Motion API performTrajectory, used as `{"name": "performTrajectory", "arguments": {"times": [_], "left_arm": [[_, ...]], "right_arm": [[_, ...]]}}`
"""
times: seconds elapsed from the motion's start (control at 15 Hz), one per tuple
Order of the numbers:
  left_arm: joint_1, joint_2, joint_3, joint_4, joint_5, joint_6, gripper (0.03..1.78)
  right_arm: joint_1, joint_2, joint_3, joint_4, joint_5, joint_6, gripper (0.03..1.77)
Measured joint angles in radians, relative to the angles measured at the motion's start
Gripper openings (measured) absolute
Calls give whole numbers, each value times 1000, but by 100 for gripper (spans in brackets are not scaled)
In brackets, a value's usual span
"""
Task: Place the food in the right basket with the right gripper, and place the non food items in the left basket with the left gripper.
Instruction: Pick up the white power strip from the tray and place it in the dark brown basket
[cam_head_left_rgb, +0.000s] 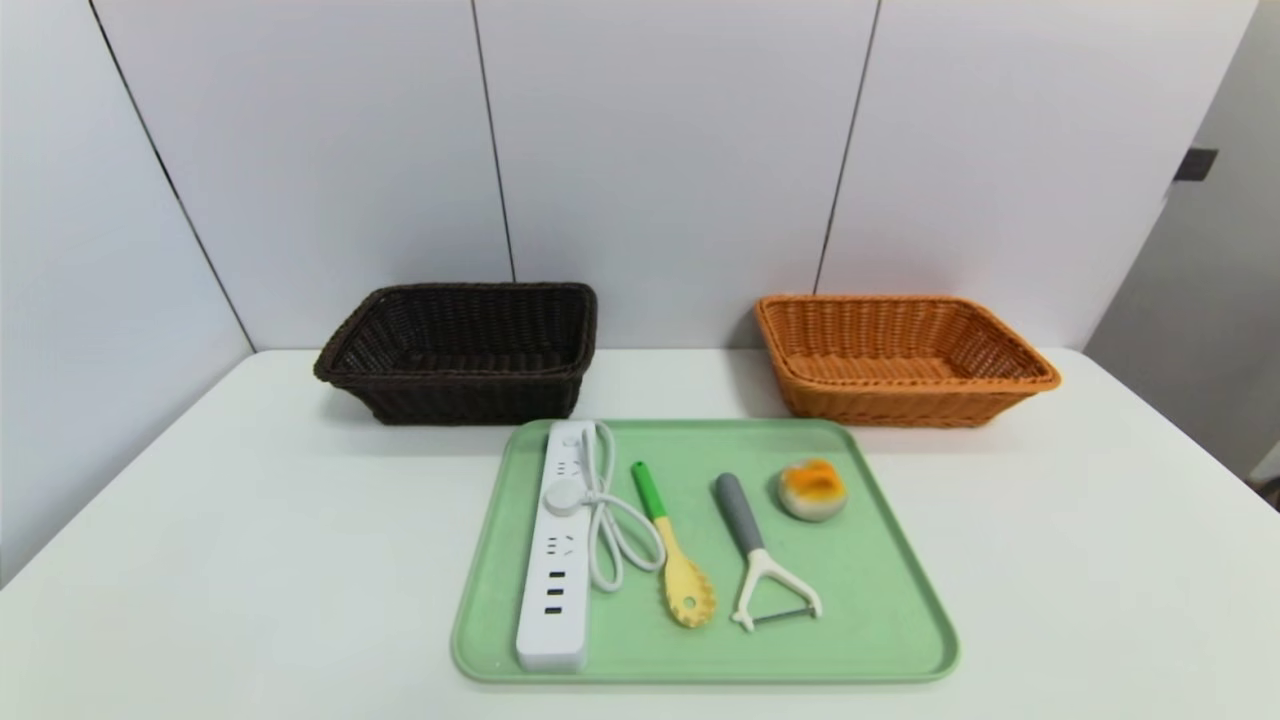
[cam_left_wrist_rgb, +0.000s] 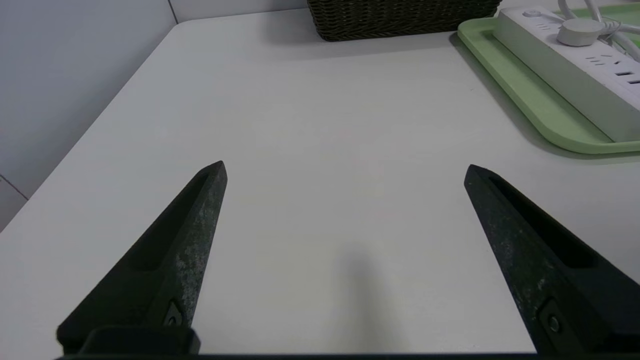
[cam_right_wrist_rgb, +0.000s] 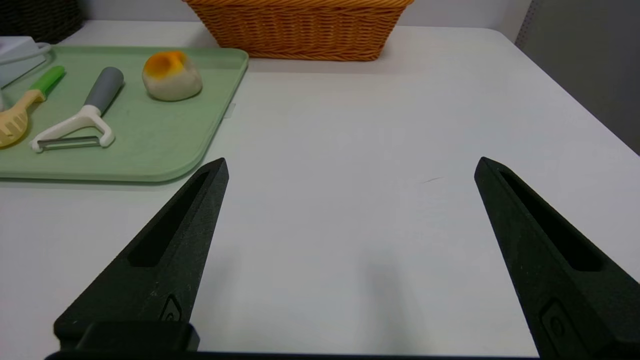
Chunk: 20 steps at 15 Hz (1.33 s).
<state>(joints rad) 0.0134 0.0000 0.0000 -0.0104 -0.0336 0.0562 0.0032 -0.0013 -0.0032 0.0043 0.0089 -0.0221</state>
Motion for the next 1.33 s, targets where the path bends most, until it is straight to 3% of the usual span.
{"name": "performTrajectory", "arguments": {"times": [1.07,1.33], "left_arm": [[0,0,0,-22,-1,21,169],[-1,9,-47,67,-10,20,169]], "right_arm": [[0,0,1,-1,1,-9,170],[0,0,-54,21,-10,-4,170]]}}
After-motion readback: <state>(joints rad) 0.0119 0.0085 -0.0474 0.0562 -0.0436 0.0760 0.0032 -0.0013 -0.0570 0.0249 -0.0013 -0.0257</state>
